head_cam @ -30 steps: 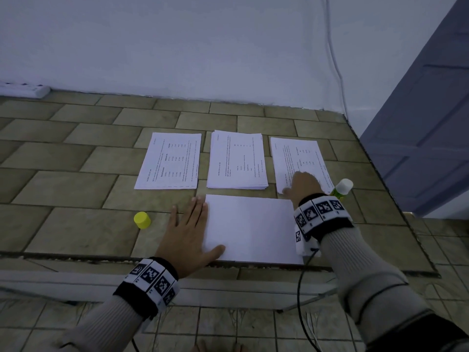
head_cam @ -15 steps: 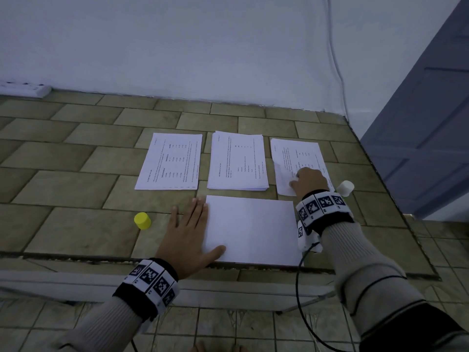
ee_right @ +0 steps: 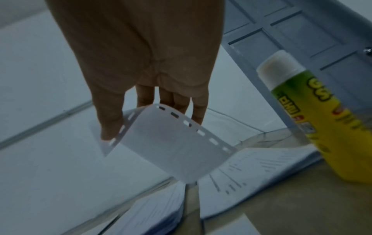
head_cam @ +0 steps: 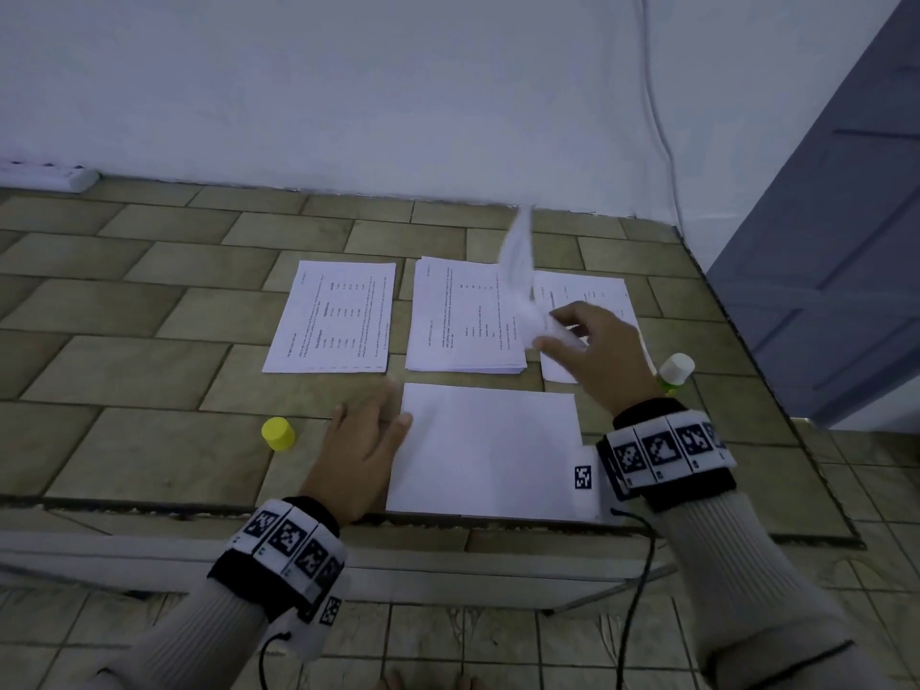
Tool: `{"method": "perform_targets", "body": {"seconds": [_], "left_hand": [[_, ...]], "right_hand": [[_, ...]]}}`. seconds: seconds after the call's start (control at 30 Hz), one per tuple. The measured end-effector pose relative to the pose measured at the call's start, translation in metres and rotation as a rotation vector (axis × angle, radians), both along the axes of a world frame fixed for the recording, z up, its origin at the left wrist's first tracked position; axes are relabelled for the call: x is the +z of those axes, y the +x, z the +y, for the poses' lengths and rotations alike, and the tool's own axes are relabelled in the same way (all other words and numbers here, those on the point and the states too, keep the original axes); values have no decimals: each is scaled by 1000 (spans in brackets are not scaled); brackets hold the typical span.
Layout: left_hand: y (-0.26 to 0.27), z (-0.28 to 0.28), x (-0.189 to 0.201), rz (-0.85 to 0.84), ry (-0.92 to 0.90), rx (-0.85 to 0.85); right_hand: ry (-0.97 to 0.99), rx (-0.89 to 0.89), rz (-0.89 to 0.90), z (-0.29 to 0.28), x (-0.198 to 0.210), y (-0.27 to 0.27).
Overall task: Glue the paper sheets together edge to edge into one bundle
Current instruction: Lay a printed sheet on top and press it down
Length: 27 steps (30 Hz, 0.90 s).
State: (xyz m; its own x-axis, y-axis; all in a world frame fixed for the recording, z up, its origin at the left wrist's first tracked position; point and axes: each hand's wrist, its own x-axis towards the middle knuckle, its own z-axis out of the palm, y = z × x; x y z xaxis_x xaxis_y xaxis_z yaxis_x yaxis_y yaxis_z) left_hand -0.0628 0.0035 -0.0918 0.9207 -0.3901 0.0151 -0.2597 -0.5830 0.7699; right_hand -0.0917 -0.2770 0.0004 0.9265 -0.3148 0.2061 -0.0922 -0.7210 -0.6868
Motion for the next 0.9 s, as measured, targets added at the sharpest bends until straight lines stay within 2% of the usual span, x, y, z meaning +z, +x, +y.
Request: {"method": "perform_targets", "body": {"seconds": [0.13,0.2,0.27,0.4,0.57,0.67,0.77,0.9], "left_hand": [[7,-3,29,140,-335,101],[17,-5,46,266,-534,181],[24,-7,57,403,-633,240],[25,-3,59,467,-527,137],[23,3,46,439,-364,-52],[21,2,44,448,-400,-73],[20,2,43,438,-417,-66],[19,2,43,427,-397,-74]], "right_hand": [[45,147,23,9,-12,-28],[11,191,95,10,-20,-39],[18,217,125,9,-28,-47],[28,250,97,6,-40,-53],[108,276,114,-3,-50,-59],[374,271,187,-11,-50,-60],[597,284,184,-17,-45,-62],[607,210,199,-21,-42,-63]]}}
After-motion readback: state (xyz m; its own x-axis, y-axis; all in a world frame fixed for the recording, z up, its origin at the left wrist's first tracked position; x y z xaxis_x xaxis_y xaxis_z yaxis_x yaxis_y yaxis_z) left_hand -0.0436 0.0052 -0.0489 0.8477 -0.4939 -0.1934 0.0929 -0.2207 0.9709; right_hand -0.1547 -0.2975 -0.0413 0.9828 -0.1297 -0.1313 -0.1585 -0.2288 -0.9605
